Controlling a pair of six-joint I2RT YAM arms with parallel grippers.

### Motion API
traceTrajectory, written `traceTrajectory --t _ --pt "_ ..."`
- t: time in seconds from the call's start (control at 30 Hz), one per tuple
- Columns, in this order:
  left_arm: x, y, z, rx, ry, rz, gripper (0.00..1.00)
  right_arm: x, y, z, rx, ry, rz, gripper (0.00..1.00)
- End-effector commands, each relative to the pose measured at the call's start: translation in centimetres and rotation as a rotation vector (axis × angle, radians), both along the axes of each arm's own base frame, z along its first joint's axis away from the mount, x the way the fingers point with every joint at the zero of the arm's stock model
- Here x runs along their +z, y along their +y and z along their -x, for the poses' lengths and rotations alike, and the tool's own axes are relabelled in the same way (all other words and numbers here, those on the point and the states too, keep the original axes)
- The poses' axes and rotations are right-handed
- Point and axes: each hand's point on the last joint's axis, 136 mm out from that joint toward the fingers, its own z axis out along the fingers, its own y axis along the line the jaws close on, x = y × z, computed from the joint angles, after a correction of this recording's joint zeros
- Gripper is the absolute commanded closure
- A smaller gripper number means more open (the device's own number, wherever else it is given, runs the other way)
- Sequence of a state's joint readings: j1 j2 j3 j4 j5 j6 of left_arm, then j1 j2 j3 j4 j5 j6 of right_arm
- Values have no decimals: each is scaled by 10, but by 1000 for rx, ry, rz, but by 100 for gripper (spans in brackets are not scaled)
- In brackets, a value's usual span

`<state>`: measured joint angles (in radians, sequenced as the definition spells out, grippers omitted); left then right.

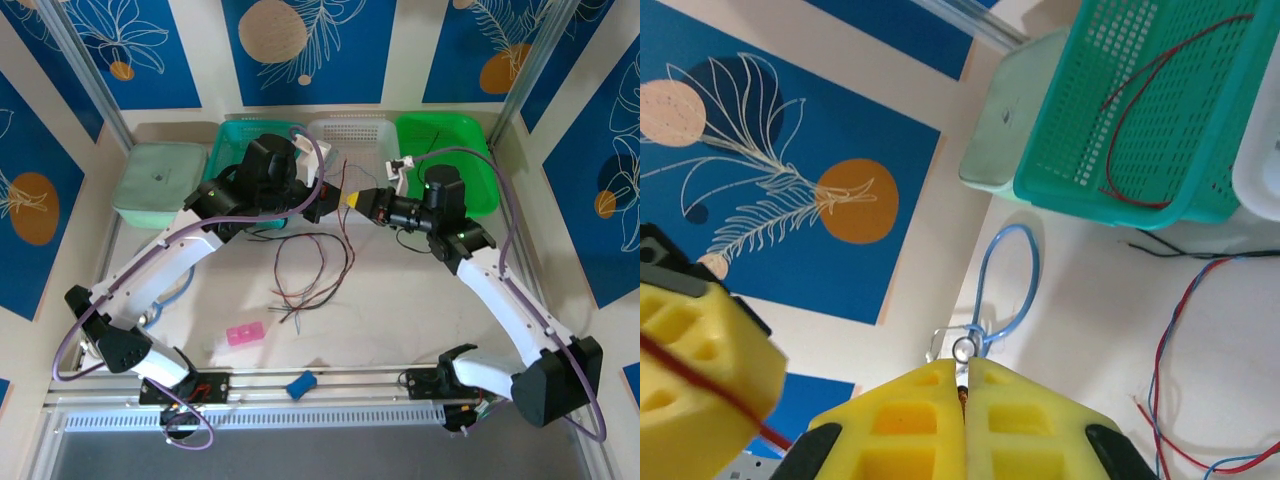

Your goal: Untangle the cables

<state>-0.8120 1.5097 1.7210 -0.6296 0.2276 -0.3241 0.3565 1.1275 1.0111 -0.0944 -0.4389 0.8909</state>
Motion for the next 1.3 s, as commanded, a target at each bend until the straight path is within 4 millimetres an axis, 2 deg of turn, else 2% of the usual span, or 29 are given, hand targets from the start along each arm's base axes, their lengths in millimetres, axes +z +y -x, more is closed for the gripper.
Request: traceTrajectory --t 0.0,0.13,0.3,0.57,0.73,0.97,1.1,1.27 --pt "14 5 -1 20 -15 14 100 25 -18 0 -74 -64 22 100" --pt "16 4 0 23 -6 32 100 47 -43 0 -161 -129 39 100" --pt "12 9 2 29 1 10 100 88 -88 4 -311 -259 66 100" --pt "14 35 -4 91 -8 -10 100 137 -154 16 -555 -371 108 100" --pt "12 69 -14 175 0 -25 100 156 -176 23 -654 -428 127 100" --pt "8 135 -25 333 26 -31 100 171 -202 30 -780 -471 143 100" --pt "5 173 -26 431 33 -28 100 174 -219 32 -866 -473 156 100" --pt "5 219 -23 565 23 -53 100 168 -248 39 -1030 -423 160 100"
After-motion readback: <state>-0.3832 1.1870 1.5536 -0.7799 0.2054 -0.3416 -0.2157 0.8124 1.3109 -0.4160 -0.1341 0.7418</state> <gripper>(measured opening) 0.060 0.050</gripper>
